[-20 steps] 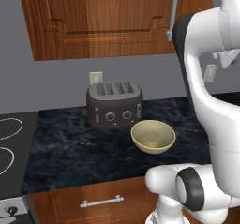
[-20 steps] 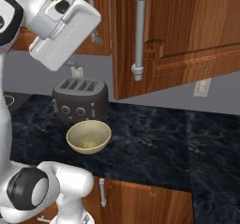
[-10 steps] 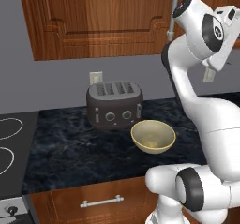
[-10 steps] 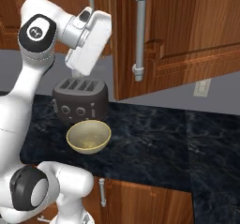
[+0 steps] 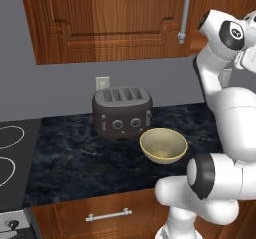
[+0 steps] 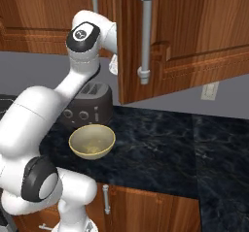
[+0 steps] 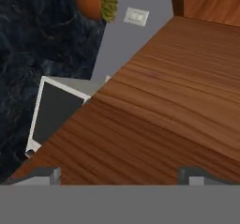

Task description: Open the cabinet and setup a tea strainer by placing it in the bowl upright.

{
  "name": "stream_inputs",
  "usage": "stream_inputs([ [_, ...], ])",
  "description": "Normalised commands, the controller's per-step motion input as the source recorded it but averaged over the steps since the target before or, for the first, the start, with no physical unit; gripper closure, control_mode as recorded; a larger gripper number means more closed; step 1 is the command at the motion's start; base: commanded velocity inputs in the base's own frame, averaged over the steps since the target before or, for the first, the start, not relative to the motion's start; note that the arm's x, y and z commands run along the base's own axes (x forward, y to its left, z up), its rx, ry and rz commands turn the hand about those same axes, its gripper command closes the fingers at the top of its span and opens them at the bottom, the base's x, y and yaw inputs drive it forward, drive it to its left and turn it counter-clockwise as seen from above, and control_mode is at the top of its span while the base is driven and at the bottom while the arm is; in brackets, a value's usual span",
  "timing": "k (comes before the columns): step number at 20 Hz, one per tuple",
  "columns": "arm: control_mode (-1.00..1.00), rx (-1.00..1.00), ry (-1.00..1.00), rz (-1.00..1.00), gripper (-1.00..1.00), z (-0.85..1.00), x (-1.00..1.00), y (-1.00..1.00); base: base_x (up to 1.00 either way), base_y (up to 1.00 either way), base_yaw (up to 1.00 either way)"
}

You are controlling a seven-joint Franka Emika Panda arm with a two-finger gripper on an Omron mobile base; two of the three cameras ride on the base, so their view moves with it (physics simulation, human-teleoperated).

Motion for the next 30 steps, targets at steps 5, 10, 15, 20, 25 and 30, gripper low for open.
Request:
stream_inputs([
  [5, -1.00, -0.02, -0.14, -0.19, -1.00, 0.03, -0.61, -1.00, 0.00, 0.00, 0.00],
  [10, -1.00, 0.01, -0.17, -0.01, -1.00, 0.09, -0.60, -1.00, 0.00, 0.00, 0.00],
  [15, -1.00, 0.03, -0.01, 0.00, -1.00, 0.00, -0.09, -0.97, 0.00, 0.00, 0.00],
  [20, -1.00, 0.00, -0.03, 0.02, -1.00, 0.00, 0.05, -0.74, 0.00, 0.00, 0.00],
  [25, -1.00, 0.00, -0.03, 0.03, -1.00, -0.02, -0.01, 0.20, 0.00, 0.00, 0.00],
  [30, -1.00, 0.03, -0.10, 0.00, -1.00, -0.14, -0.03, 0.98, 0.00, 0.00, 0.00],
])
